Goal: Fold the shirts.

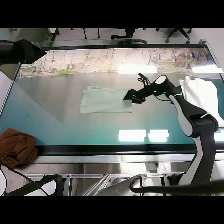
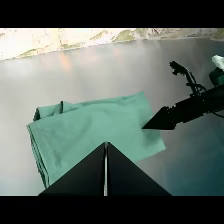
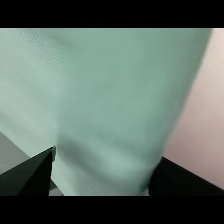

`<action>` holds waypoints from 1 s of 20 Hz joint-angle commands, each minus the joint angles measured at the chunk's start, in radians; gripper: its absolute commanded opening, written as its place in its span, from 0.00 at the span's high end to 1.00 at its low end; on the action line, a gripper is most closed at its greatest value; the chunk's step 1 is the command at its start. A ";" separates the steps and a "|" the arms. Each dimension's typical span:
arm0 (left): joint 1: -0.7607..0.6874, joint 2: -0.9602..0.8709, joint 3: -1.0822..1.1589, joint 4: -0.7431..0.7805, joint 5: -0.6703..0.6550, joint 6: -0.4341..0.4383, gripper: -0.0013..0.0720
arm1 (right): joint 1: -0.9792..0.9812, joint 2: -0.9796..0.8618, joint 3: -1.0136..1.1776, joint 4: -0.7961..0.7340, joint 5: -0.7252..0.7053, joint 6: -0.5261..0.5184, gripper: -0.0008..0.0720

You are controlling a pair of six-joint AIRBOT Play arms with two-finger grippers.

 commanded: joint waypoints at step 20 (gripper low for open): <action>0.001 0.000 0.000 0.000 -0.105 0.019 0.96 | -0.718 0.296 0.340 0.341 0.051 0.110 0.97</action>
